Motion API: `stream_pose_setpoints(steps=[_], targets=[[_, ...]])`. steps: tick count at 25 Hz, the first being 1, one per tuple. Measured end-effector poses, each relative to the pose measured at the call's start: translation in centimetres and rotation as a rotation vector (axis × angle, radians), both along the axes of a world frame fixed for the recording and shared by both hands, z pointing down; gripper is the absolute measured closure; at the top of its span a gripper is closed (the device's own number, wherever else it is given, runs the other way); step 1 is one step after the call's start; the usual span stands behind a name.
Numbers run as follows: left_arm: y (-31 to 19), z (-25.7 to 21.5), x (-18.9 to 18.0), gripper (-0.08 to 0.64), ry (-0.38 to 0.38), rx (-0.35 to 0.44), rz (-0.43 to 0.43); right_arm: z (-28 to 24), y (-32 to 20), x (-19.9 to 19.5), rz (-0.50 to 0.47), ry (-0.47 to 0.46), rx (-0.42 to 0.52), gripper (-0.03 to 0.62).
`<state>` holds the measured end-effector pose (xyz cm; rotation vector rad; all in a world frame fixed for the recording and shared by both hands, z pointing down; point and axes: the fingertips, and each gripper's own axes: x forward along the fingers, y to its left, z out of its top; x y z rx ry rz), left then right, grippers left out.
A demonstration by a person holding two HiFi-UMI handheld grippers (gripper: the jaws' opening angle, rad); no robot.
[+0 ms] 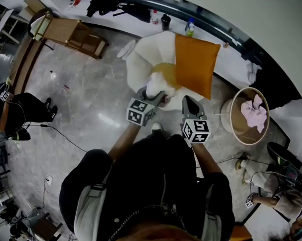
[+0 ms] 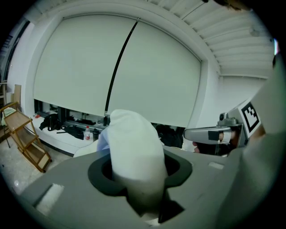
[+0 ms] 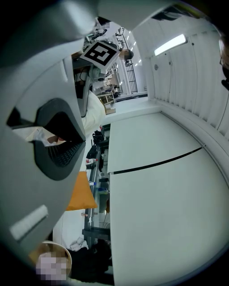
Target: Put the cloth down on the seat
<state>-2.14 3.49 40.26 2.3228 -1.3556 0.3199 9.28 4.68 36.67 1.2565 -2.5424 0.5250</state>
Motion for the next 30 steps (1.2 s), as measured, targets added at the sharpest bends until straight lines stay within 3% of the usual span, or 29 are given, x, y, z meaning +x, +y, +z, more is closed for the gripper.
stream_pose_setpoints(steps=[8, 19, 30], targets=[[-1.7, 0.4, -0.4, 0.385, 0.010, -0.010, -0.017, -0.2, -2.4, -0.1, 0.012, -0.006, 0.025, 0.591], [-6.2, -0.2, -1.6, 0.385, -0.006, -0.005, -0.102, 0.4, -8.4, -0.5, -0.077, -0.026, 0.019, 0.591], [-10.4, 0.2, -0.4, 0.385, -0.053, -0.026, -0.181, 0.6, -14.0, 0.9, -0.157, -0.058, 0.006, 0.591]])
